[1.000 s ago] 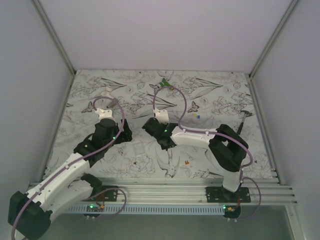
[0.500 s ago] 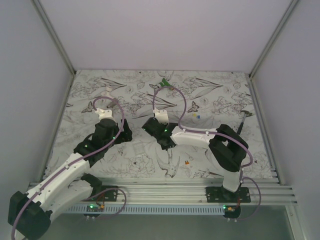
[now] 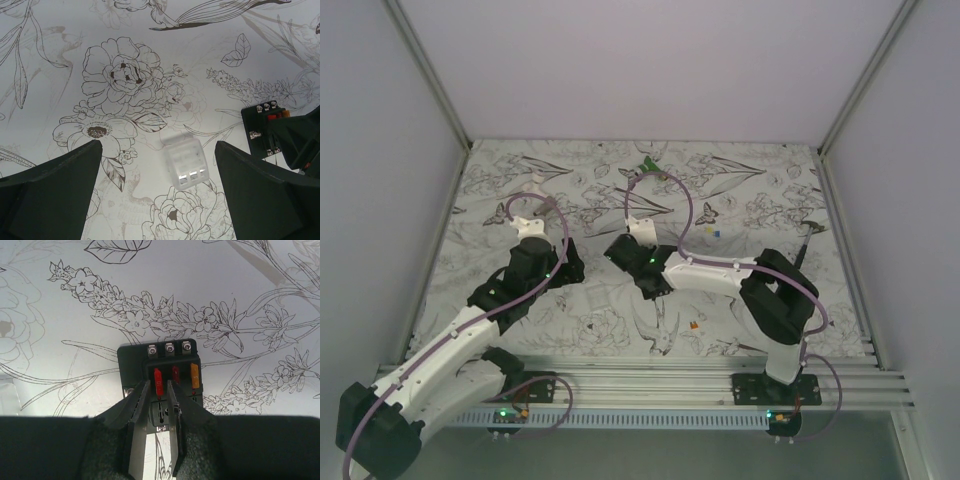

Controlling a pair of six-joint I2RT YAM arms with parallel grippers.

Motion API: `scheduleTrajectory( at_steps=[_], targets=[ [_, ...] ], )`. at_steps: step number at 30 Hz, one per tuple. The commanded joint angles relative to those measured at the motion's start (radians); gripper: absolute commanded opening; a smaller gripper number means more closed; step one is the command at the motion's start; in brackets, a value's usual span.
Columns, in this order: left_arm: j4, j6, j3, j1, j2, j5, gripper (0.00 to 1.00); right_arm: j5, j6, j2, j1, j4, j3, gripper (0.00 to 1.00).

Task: Snap on the fuse box
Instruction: Install the fuse at the fuse box base.

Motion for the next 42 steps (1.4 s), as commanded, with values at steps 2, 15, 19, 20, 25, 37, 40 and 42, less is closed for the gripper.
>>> scheduleTrajectory(
  at_steps=[2,15,19,20,25,37,40,42],
  targets=[
    [-0.022,-0.006,0.002,0.006,-0.007,0.008,1.0,0.025,-0.019,-0.04,-0.014,-0.003,0.033,0.26],
    [-0.022,-0.006,0.005,0.006,0.003,0.01,1.0,-0.045,-0.039,-0.009,-0.04,0.002,0.033,0.17],
    [-0.021,-0.005,0.005,0.006,0.001,0.011,1.0,-0.072,-0.031,-0.008,-0.048,-0.003,0.024,0.1],
    [-0.021,-0.006,0.005,0.006,0.0,0.01,1.0,-0.078,-0.025,-0.008,-0.051,-0.009,0.023,0.07],
    [-0.022,-0.006,0.004,0.006,-0.006,0.012,1.0,-0.112,0.012,0.004,-0.078,-0.051,0.01,0.0],
    [-0.023,-0.006,0.002,0.007,-0.014,0.011,1.0,-0.226,0.019,0.096,-0.116,-0.097,-0.041,0.0],
    [-0.022,-0.006,0.002,0.008,-0.014,0.013,1.0,-0.256,0.018,0.106,-0.127,-0.098,-0.076,0.0],
    [-0.024,-0.006,0.002,0.007,-0.014,0.012,1.0,-0.279,0.018,0.122,-0.132,-0.098,-0.096,0.0]
  ],
)
